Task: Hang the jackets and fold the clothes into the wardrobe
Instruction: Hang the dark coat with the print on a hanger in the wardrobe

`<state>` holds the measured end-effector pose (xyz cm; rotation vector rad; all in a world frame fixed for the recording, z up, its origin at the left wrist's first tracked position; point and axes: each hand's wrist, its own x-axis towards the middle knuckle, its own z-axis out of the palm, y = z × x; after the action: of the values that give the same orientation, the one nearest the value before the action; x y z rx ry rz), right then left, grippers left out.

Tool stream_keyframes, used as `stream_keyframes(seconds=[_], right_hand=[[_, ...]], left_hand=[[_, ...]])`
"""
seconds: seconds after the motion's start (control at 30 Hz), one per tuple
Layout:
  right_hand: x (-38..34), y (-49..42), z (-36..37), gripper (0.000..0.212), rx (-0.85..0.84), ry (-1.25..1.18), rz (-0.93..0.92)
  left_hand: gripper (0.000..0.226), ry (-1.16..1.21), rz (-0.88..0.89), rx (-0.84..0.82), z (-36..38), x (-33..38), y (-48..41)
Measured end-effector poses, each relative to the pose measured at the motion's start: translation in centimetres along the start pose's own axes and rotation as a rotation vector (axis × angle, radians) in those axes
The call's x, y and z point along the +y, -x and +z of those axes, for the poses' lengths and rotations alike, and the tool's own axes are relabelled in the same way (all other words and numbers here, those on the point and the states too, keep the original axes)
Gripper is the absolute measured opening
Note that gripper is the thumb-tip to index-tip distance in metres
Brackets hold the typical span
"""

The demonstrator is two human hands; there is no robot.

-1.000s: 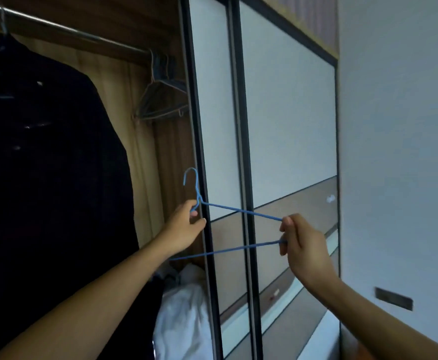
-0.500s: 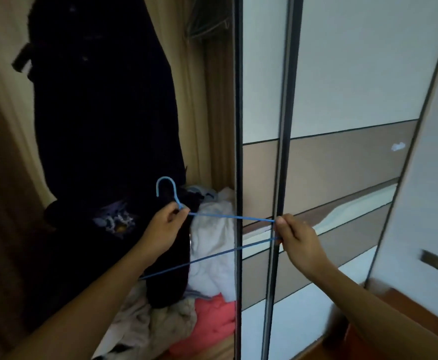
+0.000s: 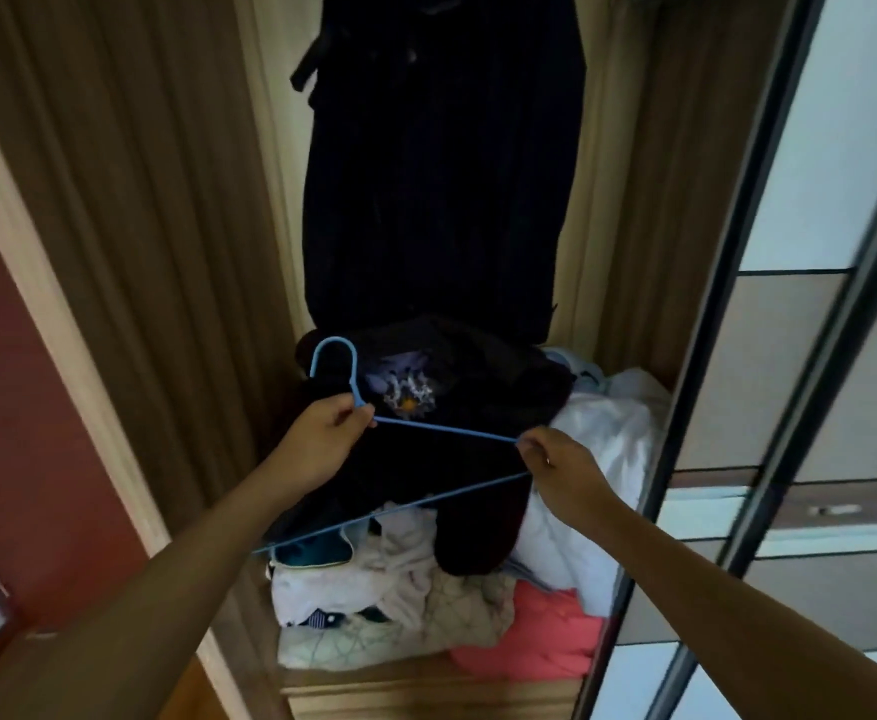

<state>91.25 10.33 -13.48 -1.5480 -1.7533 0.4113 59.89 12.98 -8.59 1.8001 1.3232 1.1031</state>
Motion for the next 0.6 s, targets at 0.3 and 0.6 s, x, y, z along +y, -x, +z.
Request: stream_keyframes(seconds=[0.3, 0.6], right_hand=[[0.2, -15.8, 2.3, 0.046, 0.087, 0.349, 0.006], [3.8, -25.2, 4.4, 0.070, -0.026, 0.656, 0.156]], left_hand=[[0.020, -0.166, 0.063, 0.203, -2.6, -2.8, -9.8], [0.020, -0.218, 0.068, 0.192, -0.6, -4.8, -21.0]])
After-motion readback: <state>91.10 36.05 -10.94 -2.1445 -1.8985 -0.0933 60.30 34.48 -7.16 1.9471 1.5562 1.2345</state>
